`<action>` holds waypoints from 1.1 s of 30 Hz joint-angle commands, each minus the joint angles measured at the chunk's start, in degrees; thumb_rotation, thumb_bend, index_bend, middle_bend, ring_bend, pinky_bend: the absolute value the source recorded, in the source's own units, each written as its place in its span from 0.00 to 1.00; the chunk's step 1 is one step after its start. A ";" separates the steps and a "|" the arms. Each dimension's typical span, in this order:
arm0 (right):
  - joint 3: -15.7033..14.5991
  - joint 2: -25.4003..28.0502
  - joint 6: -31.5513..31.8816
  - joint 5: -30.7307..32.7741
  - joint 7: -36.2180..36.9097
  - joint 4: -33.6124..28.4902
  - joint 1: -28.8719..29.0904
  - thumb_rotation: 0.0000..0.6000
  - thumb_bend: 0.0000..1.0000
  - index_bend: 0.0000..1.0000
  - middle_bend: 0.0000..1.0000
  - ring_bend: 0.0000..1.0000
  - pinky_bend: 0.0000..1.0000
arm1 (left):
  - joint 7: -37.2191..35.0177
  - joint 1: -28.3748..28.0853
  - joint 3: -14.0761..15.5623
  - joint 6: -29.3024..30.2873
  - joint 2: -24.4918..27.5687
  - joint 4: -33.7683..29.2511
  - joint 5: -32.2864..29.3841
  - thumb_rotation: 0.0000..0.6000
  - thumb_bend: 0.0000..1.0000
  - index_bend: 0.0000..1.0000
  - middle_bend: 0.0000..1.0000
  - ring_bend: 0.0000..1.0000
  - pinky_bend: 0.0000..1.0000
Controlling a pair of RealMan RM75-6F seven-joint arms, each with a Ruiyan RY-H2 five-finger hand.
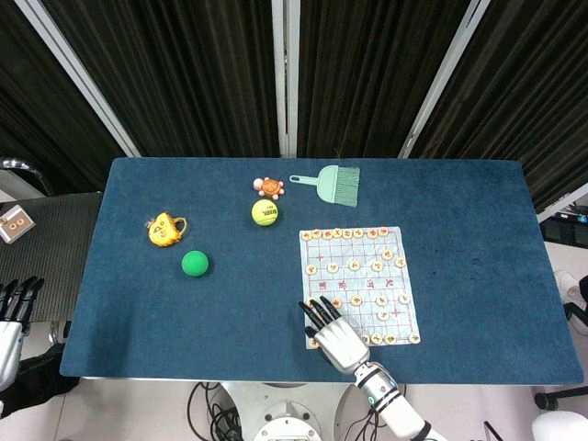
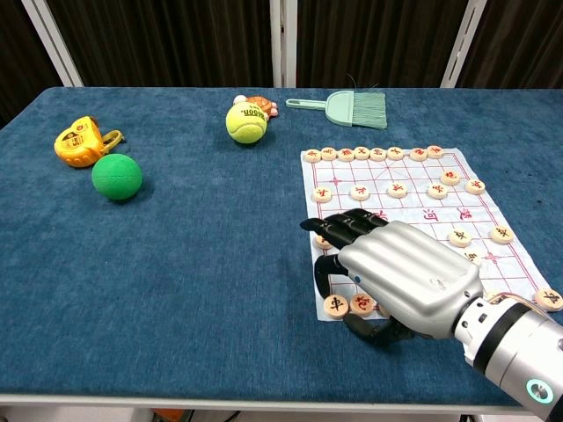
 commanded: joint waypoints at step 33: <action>-1.60 4.58 4.38 -0.07 0.52 -3.70 -0.83 1.00 0.30 0.53 0.00 0.00 0.00 | -0.40 0.09 -0.20 -0.29 -0.02 -0.34 0.36 1.00 0.10 0.05 0.05 0.00 0.00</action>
